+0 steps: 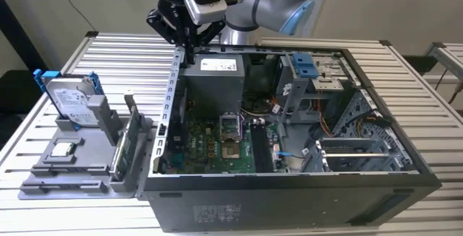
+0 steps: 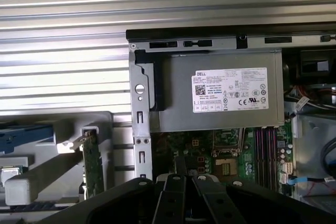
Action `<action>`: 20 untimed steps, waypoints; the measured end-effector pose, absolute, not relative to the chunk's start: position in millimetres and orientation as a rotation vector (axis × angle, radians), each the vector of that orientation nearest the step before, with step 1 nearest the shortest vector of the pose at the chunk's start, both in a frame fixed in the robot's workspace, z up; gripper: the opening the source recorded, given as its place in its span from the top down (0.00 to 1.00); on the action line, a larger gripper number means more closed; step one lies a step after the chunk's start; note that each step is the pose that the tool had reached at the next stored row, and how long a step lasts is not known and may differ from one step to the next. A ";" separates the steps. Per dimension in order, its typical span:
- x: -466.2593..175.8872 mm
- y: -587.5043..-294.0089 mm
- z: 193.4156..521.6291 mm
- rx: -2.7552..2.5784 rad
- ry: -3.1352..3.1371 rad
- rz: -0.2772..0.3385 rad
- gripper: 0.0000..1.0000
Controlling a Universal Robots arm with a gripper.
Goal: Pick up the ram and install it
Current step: 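Reach for the ram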
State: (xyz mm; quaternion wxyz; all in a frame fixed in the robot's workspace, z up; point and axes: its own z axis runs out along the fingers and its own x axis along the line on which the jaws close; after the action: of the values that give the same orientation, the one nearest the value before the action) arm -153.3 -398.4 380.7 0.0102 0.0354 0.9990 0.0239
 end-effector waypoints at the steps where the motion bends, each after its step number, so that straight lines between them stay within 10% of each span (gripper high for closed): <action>1: -153.5 -398.4 380.7 0.111 3.119 0.075 0.89; 20: -181.5 -398.5 380.2 0.111 3.120 0.075 0.89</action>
State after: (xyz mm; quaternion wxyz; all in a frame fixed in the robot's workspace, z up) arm -181.5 -398.5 380.2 0.0095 0.0354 0.9990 0.0239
